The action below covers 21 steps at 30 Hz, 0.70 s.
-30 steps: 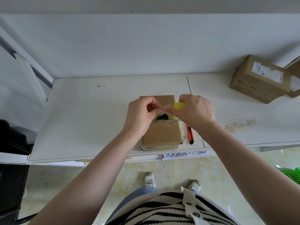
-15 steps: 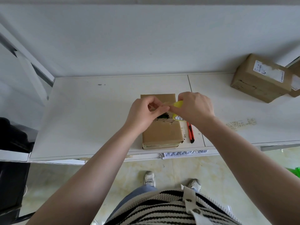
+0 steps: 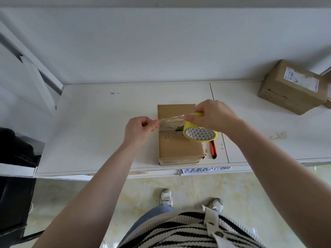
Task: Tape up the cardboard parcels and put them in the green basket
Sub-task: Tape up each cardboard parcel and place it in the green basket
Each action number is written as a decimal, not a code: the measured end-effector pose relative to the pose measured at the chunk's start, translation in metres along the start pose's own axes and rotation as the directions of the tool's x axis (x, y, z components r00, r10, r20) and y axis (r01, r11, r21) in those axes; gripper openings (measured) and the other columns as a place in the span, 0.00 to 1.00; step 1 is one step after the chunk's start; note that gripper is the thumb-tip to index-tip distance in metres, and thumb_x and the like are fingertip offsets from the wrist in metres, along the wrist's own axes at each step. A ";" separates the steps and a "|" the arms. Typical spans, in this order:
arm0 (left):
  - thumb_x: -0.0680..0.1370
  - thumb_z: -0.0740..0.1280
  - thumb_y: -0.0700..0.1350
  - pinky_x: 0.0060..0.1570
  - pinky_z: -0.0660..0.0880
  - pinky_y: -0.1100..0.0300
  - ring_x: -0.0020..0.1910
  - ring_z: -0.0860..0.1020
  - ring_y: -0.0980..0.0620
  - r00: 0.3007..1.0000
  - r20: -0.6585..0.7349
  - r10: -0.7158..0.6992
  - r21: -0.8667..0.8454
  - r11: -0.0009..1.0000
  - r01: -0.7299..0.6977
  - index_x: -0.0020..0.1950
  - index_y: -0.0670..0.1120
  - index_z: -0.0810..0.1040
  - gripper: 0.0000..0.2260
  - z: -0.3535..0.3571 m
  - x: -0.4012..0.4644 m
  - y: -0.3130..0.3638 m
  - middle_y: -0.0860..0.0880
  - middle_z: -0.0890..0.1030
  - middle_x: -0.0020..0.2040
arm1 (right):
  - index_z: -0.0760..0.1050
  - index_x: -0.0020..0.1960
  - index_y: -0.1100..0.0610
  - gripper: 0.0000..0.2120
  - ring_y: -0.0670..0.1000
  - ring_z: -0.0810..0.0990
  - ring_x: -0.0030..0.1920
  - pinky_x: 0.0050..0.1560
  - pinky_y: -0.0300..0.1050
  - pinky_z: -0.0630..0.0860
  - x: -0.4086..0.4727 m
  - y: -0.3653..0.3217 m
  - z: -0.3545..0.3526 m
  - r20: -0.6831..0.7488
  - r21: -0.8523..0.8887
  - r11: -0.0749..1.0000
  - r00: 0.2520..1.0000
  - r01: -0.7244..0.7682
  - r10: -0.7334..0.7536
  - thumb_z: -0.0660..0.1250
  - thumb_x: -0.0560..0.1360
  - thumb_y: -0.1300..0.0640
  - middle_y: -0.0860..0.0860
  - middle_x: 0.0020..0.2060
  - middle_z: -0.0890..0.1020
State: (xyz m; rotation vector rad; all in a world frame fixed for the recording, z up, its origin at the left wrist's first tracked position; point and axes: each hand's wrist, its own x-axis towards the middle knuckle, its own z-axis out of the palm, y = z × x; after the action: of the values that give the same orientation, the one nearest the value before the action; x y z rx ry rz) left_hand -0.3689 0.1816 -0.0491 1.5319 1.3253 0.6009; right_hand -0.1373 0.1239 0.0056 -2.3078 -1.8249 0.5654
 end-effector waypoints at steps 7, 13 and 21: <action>0.78 0.70 0.45 0.34 0.68 0.77 0.30 0.76 0.67 0.999 0.000 -0.034 -0.077 0.996 0.034 0.39 0.39 0.81 0.11 -0.007 0.004 -0.018 0.60 0.79 0.28 | 0.73 0.29 0.52 0.30 0.44 0.72 0.30 0.29 0.40 0.60 0.010 0.008 -0.010 -0.007 -0.199 0.980 1.000 -0.023 0.022 0.59 0.70 0.26 0.46 0.26 0.74; 0.78 0.69 0.45 0.33 0.67 0.75 0.29 0.74 0.66 1.000 0.018 -0.012 -0.055 0.998 0.013 0.39 0.39 0.80 0.12 0.007 0.007 -0.031 0.59 0.78 0.27 | 0.74 0.31 0.56 0.29 0.48 0.74 0.31 0.30 0.41 0.61 0.012 0.022 -0.007 0.013 -0.159 0.985 0.998 -0.063 0.066 0.61 0.72 0.30 0.49 0.27 0.75; 0.78 0.70 0.45 0.34 0.68 0.74 0.30 0.76 0.67 0.998 0.002 -0.063 -0.049 0.997 0.063 0.39 0.39 0.78 0.11 0.015 0.017 -0.043 0.51 0.81 0.34 | 0.71 0.31 0.52 0.28 0.45 0.71 0.30 0.29 0.40 0.60 0.017 0.026 0.018 -0.037 -0.257 0.958 0.992 -0.126 0.120 0.60 0.70 0.27 0.47 0.27 0.74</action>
State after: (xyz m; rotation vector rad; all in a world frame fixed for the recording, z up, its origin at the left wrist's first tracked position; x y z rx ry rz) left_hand -0.3703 0.1884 -0.0974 1.4450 1.3446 0.5889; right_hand -0.1172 0.1319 -0.0231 -2.5984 -1.8530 0.3314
